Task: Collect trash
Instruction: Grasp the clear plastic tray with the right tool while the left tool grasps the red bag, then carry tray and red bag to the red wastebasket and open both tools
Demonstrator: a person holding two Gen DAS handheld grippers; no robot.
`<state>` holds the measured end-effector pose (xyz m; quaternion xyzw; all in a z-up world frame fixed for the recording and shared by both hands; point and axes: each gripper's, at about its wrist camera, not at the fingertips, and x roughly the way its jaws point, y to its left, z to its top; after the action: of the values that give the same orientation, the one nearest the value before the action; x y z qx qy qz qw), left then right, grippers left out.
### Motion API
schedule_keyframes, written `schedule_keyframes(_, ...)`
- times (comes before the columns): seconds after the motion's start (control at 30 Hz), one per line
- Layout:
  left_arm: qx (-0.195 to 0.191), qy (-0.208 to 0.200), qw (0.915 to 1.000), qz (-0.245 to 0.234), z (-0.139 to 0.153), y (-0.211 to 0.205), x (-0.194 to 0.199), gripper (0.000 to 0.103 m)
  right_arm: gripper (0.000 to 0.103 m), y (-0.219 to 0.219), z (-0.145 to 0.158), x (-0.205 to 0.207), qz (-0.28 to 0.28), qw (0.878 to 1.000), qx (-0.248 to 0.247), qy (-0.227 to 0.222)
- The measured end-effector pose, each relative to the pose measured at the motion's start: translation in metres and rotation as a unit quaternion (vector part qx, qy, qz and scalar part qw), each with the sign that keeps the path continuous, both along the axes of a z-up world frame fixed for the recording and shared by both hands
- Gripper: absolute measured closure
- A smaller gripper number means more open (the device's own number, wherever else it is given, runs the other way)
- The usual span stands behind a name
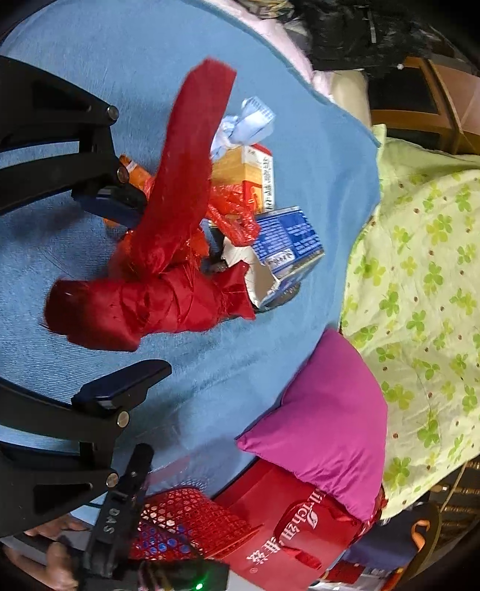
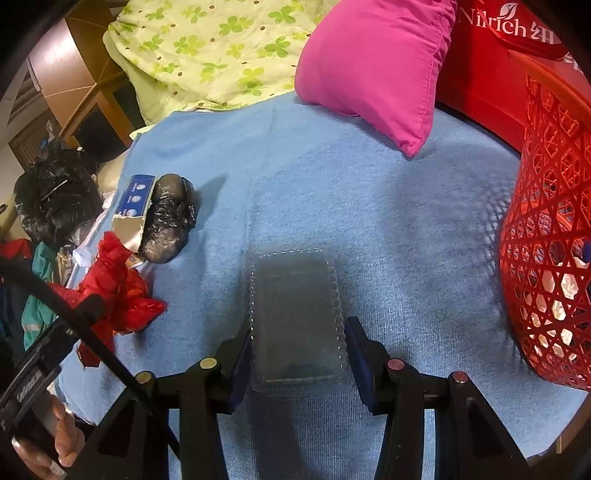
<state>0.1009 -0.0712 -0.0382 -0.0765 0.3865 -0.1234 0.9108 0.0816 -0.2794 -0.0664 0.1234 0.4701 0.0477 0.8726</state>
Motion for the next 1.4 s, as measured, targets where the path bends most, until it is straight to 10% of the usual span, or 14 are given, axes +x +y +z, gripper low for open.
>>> schedule_keyframes(0.27,-0.006,0.011,0.9999,0.006,-0.007,0.005,0.004,0.070,0.053,-0.004,0.006,-0.003,-0.001,1.000,0.006,-0.011)
schedule_keyframes(1.0,-0.040,-0.114,0.9912,-0.052,0.055,-0.010,-0.052,0.072,0.053,-0.007,0.096,-0.064,0.055,0.965,0.033,-0.253)
schedule_keyframes(1.4,-0.051,-0.153,0.9778,-0.133,0.116,-0.085,-0.064,0.072,0.053,-0.079,0.134,-0.116,-0.038,0.932,0.054,-0.357)
